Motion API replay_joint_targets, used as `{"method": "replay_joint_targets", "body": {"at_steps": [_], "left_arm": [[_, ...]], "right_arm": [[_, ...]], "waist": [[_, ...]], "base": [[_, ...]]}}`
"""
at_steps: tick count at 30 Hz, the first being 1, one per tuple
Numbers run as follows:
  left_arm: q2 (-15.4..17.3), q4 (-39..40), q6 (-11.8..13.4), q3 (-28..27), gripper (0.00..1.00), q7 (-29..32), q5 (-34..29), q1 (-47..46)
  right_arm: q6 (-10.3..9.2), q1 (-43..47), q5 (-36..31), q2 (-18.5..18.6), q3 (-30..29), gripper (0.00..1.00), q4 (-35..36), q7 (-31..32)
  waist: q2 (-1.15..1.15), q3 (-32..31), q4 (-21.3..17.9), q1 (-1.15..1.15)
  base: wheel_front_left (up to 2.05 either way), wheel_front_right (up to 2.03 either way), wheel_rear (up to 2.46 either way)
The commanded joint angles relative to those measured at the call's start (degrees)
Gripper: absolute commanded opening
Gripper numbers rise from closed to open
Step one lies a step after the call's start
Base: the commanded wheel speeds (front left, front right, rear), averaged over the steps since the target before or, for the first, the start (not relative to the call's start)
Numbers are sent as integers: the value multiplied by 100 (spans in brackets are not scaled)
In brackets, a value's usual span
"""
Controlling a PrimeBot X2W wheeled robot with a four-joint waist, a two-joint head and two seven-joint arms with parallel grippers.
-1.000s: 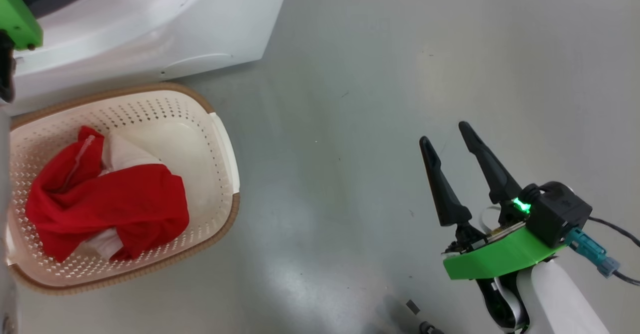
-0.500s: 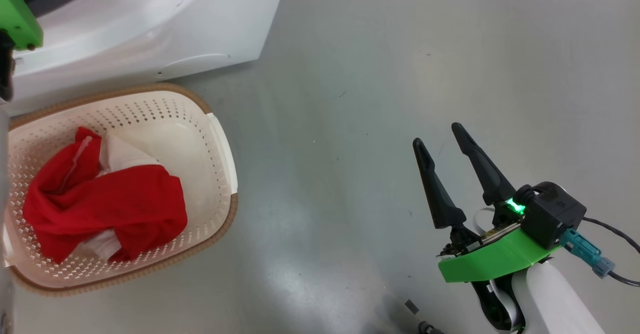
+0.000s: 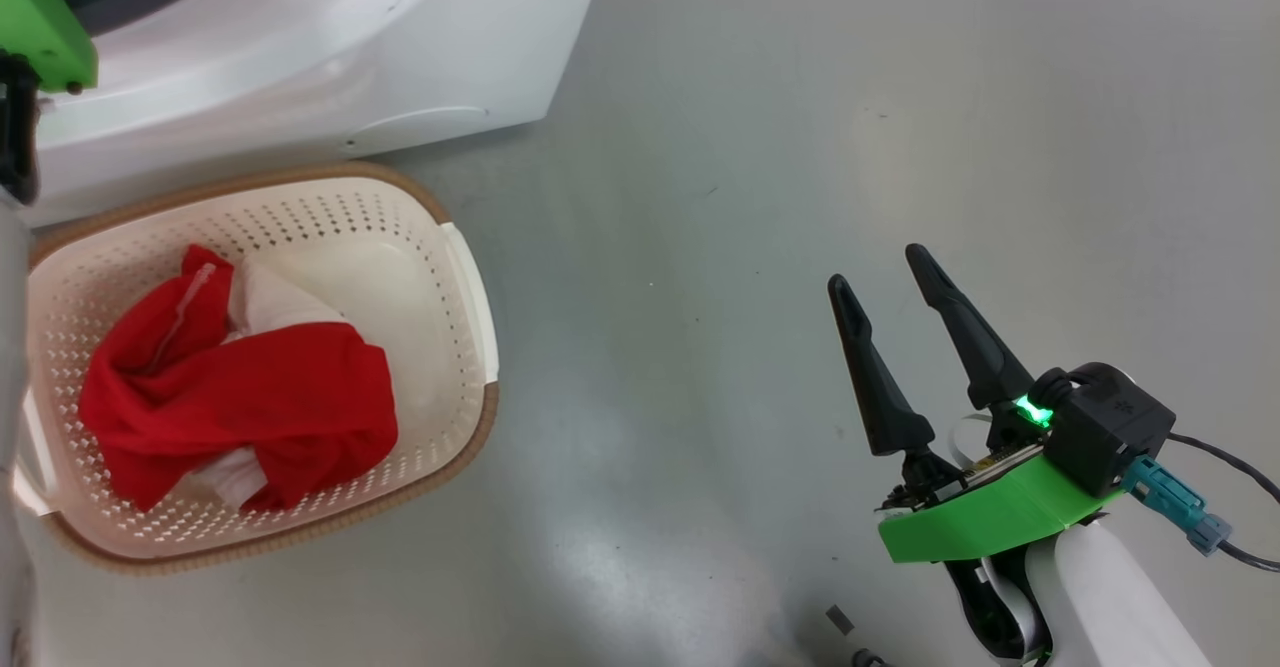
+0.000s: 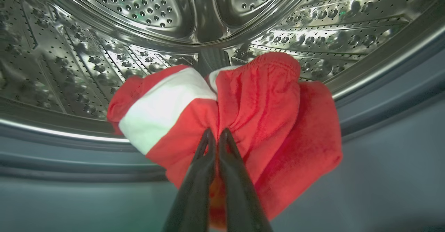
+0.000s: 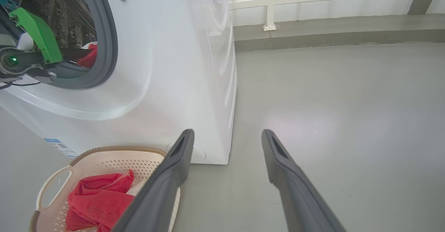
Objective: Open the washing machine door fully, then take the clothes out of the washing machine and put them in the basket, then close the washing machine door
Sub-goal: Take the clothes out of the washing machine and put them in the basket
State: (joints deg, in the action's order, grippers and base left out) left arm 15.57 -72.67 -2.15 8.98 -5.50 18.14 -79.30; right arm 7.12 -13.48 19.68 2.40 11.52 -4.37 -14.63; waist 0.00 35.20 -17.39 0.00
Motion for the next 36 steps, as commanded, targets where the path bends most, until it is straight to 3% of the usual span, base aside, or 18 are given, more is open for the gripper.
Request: {"method": "replay_joint_targets", "body": {"at_steps": [1,8,19,36], "left_arm": [[233,156,-37,-24,0,-74,-36,-99],[245,309,-118,80,0,-551,-65,-47],[285,1049,-28,239,0,-931,-205,411],[292,3901,365,111,0,-949,-182,2640]], "right_arm": [[36,17,12,48,66,100,128,-37],[36,-14,5,48,63,100,121,-37],[36,-14,-54,48,14,100,84,-37],[36,100,-145,48,-110,100,42,-37]], "waist": [[0,-4,33,0],[0,-36,164,0],[0,-193,422,0],[0,-656,729,0]], "base": [[0,0,0],[0,0,0],[0,0,0],[0,0,0]]}}
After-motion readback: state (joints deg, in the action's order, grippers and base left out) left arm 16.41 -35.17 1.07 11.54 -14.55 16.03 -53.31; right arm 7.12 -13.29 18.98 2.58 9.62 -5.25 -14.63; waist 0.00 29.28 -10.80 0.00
